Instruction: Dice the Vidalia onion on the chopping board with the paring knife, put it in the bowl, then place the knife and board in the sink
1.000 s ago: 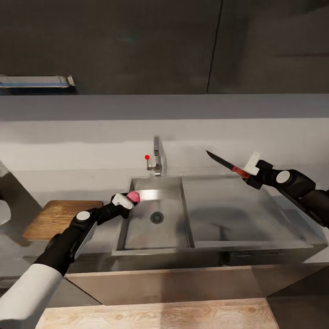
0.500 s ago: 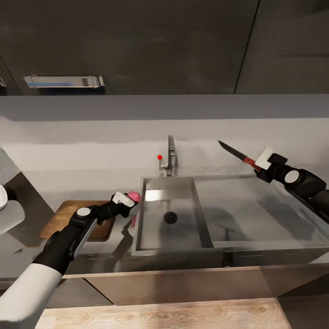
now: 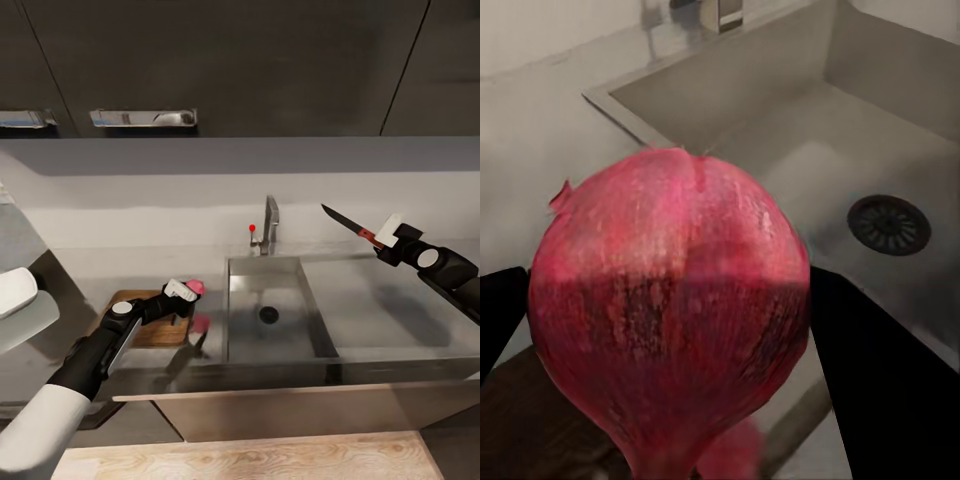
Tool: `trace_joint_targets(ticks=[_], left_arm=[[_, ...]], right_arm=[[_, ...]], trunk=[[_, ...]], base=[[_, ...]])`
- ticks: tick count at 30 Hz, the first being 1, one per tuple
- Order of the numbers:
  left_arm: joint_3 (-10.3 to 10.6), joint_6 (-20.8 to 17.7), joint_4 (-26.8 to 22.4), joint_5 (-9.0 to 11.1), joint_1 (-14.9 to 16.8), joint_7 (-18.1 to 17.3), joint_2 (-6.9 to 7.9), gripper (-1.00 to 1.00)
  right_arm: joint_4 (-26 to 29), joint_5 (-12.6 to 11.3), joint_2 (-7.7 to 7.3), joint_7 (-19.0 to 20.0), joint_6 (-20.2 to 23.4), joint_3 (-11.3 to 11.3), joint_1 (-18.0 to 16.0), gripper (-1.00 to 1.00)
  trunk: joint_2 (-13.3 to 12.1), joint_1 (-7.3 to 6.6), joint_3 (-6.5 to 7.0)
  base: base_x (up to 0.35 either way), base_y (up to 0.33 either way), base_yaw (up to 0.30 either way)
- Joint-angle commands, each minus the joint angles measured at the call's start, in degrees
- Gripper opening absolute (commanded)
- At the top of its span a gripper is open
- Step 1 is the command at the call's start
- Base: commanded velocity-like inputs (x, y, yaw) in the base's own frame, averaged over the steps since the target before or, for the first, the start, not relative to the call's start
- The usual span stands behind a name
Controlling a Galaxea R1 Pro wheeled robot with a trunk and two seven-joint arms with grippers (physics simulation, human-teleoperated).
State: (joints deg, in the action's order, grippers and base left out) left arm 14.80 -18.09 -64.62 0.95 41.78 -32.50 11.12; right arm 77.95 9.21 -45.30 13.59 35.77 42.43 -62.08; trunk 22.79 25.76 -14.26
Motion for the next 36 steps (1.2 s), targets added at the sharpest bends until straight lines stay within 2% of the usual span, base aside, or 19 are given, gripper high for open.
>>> trace_joint_targets(ticks=[1,17,19,21,22,27,36], left_arm=[[0.1,-0.4,-0.1,0.1,0.1,-0.2,0.04,-1.0],[0.1,-0.4,-0.1,0.1,0.1,-0.2,0.04,-1.0],[0.1,-0.4,-0.1,0.1,0.1,-0.2,0.04,-1.0],[0.1,-1.1,-0.1,0.1,0.1,-0.2,0.04,-1.0],[0.1,-1.3,-0.1,0.1,0.1,-0.2,0.04,-1.0],[0.1,-1.8,-0.1,0.1,0.1,-0.2,0.04,-1.0],[0.1,-1.9,-0.1,0.1,0.1,-0.2,0.04,-1.0]], right_arm=[[0.1,0.6,-0.05,0.4,0.3,0.2,-0.1,-1.0],[0.2,0.6,0.24,0.2,0.2,0.7,-0.1,-1.0],[0.2,0.7,0.26,0.2,0.2,1.8,-0.1,-1.0],[0.3,0.9,0.32,-0.1,0.2,5.8,-0.1,-1.0],[0.3,0.9,0.35,-0.2,0.2,6.3,-0.1,-1.0],[0.5,0.8,0.42,-0.4,-0.6,7.2,-0.1,-1.0],[0.7,0.8,1.22,-0.8,-3.1,7.2,-0.1,-1.0]], trunk=[[0.1,0.03,-0.12],[0.1,0.03,-0.12],[0.1,0.03,-0.12],[0.1,0.03,-0.12],[0.1,0.03,-0.12],[0.1,0.03,-0.12],[0.1,0.03,-0.12]], base=[[-0.089,0.317,0.0],[-0.044,0.265,0.0],[0.0,0.316,0.0],[0.0,0.299,0.0],[0.0,0.255,0.0],[0.0,0.213,0.0],[0.0,0.09,0.0]])
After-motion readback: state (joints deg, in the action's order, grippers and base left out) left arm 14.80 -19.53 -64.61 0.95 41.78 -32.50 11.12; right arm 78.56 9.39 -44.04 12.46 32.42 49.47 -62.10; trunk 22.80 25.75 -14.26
